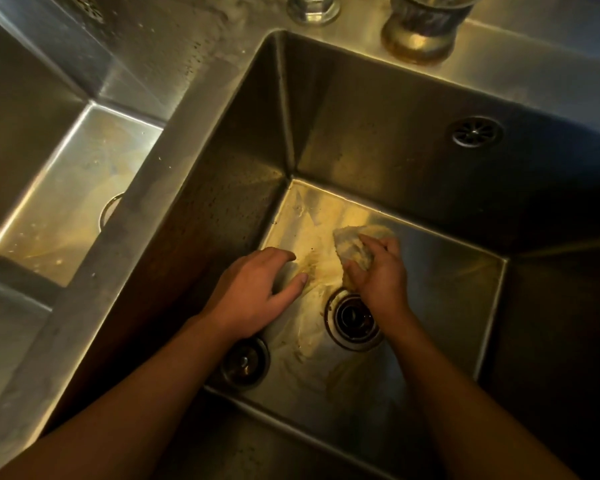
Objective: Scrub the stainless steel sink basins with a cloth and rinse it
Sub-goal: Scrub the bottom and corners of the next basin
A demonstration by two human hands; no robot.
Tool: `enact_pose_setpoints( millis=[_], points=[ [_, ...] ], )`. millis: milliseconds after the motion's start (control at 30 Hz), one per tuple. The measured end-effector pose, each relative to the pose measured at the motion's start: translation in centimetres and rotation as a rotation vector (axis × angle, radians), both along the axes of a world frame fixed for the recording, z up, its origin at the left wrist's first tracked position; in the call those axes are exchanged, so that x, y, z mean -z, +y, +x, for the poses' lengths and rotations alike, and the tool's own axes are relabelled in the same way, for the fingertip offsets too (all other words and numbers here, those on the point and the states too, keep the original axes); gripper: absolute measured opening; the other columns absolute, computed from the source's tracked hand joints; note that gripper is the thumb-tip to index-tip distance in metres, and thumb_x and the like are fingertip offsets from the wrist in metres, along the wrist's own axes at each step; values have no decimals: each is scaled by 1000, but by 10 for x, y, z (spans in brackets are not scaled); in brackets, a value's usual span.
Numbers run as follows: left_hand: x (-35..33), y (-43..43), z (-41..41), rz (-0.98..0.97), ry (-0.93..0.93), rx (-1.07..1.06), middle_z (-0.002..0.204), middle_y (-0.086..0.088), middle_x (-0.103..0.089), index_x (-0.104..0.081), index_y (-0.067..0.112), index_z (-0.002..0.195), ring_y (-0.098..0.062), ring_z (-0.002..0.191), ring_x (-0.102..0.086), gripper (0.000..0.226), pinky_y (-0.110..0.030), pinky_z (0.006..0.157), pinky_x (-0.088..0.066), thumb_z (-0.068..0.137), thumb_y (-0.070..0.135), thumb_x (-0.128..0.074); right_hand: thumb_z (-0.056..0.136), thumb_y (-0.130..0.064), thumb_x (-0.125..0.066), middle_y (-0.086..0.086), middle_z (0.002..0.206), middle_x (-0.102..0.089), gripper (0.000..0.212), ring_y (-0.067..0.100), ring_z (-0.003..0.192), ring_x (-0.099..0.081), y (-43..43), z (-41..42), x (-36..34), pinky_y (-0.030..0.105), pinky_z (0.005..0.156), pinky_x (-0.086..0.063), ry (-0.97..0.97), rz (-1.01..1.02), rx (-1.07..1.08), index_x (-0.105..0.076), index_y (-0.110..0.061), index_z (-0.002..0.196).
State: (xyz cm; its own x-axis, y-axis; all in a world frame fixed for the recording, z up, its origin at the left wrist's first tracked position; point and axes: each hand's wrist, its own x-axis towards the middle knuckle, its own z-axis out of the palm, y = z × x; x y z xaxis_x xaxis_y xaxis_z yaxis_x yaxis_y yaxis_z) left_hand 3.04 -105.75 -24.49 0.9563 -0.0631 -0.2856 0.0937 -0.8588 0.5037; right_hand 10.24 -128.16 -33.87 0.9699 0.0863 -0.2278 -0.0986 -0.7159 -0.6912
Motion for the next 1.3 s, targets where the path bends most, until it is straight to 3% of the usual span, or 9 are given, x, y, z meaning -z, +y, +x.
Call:
enact_pose_setpoints(
  millis=[167,300,433,633,767,967,1300],
  points=[
    [-4,-4,1,6,-25,13,122,6,-63,-58,24,127,-13,108,-58,56,-32,90,-47,94,64,-36,87,-17,-71,-2,138,-39,51,16,120,-48,45,-10,1,26,103,-43,118,97,-53,-55,-25,135],
    [-3,-2,0,7,-27,-2,119,7,-64,-59,26,125,-12,106,-59,52,-29,88,-46,93,62,-39,87,-16,-66,8,126,-50,44,23,108,-55,63,-15,-1,27,88,-46,10,64,-143,-58,-21,130],
    [-3,-1,2,-2,-34,-1,121,7,-63,-58,26,126,-12,110,-58,59,-32,91,-48,93,67,-33,90,-24,-66,0,140,-40,46,19,118,-49,35,-8,0,30,101,-45,46,-25,-110,-55,-27,135],
    [-2,-2,3,-22,-4,-2,126,9,-61,-55,28,131,-9,113,-57,62,-28,91,-45,92,70,-31,91,-26,-67,1,141,-40,46,20,120,-50,4,0,-5,19,99,-33,17,-45,-6,-56,-22,136],
    [-11,-6,-2,-47,-13,-19,126,9,-61,-56,27,130,-9,113,-57,60,-27,91,-44,92,68,-34,91,-29,-66,0,137,-40,46,19,119,-49,0,1,-6,26,99,-40,-5,-24,-67,-56,-24,136],
    [-47,-10,-8,-45,-32,15,124,10,-62,-58,26,129,-6,113,-55,56,-22,89,-40,94,64,-37,89,-34,-64,6,141,-37,53,28,127,-39,11,8,-11,40,102,-41,15,-219,-7,-50,-28,140],
    [-65,7,-45,-77,42,-55,125,11,-61,-57,29,129,-3,111,-57,61,-30,92,-49,89,69,-36,89,-26,-66,4,141,-39,48,28,118,-43,57,14,-14,33,95,-43,-5,-129,-438,-54,-25,136]
  ],
)
